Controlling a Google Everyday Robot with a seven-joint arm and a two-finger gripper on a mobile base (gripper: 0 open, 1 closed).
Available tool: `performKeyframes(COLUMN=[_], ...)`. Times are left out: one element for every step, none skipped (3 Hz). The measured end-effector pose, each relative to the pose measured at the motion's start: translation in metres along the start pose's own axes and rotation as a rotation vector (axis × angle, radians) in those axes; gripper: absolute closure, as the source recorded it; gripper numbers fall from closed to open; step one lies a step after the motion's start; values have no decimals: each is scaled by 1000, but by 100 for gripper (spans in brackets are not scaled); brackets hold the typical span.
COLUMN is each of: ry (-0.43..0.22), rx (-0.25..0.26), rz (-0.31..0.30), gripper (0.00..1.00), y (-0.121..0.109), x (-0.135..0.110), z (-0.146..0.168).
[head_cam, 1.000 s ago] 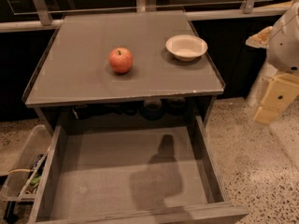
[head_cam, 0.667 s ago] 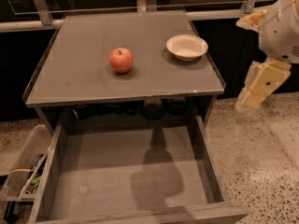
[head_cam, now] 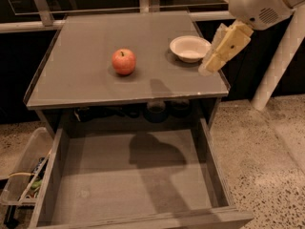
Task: Place apple into top drawer
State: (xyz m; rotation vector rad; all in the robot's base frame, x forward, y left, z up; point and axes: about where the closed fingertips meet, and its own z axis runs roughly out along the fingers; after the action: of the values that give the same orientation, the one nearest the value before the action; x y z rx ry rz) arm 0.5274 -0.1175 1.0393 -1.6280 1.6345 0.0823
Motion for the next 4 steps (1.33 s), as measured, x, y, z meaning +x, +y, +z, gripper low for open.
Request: performKeyframes(ry=[9, -20, -76, -127], rx=[4, -10, -28, -53], rz=[-10, -38, -26, 55], gripper=[0, 0, 0, 0], y=[0, -9, -19, -28], x=[-3, -6, 0, 18], z=[-2, 26, 76, 131])
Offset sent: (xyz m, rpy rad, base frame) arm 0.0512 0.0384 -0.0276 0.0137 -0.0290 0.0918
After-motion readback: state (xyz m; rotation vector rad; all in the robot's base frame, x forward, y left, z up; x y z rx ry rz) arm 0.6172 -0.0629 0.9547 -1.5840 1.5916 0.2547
